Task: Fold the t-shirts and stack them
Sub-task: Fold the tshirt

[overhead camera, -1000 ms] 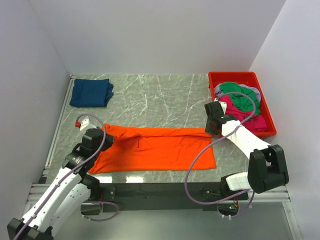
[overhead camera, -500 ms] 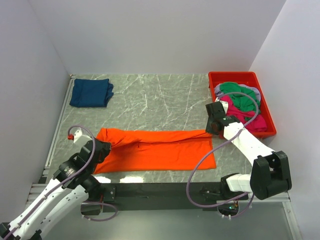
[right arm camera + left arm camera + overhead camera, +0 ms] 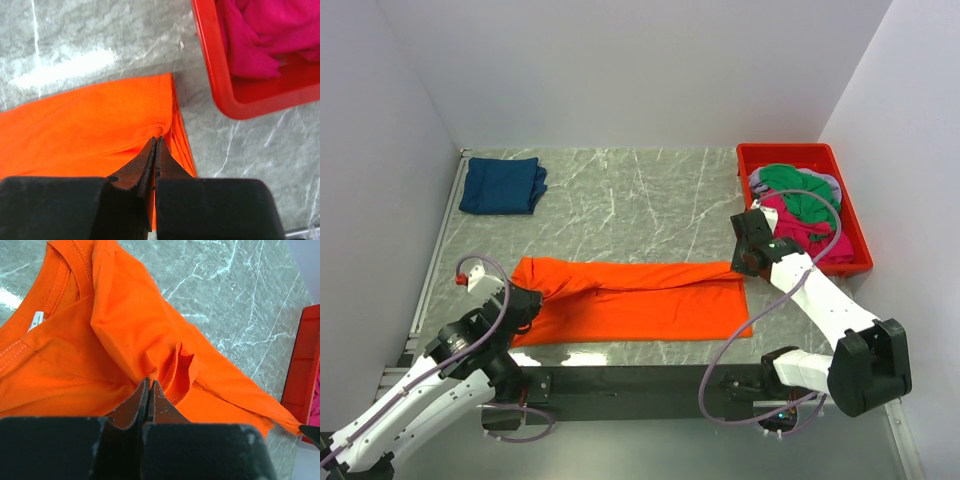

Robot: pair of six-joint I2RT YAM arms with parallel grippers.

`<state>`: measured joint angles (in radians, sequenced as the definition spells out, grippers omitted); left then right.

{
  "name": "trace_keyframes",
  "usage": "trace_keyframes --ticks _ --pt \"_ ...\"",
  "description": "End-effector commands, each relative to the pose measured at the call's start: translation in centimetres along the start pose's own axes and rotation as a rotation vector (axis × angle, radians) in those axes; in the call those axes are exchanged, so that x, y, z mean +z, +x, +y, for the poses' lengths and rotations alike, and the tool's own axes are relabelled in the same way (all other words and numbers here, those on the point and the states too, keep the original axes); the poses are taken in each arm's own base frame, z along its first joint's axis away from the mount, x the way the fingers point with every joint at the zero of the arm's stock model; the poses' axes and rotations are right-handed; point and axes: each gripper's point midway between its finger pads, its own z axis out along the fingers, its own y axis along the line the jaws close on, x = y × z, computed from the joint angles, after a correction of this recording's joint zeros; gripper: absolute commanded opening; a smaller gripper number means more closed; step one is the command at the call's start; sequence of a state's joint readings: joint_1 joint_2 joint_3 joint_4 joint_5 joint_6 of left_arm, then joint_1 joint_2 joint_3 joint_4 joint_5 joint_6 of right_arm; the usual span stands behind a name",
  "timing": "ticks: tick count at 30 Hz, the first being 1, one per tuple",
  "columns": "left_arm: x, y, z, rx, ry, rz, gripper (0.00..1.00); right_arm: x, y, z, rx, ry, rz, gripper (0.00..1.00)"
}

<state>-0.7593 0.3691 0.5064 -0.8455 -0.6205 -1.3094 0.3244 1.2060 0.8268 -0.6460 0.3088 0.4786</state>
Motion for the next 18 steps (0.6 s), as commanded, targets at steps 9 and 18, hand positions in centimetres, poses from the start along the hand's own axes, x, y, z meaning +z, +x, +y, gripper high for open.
trace_keyframes --ticks 9,18 --pt "-1.6 -1.1 -1.2 -0.076 0.057 -0.019 0.01 -0.8 1.0 -1.1 0.028 0.045 0.006 0.00" --pt "-2.1 -1.1 -1.1 -0.091 0.060 -0.019 0.01 -0.4 1.2 -1.3 0.029 0.069 0.024 0.00"
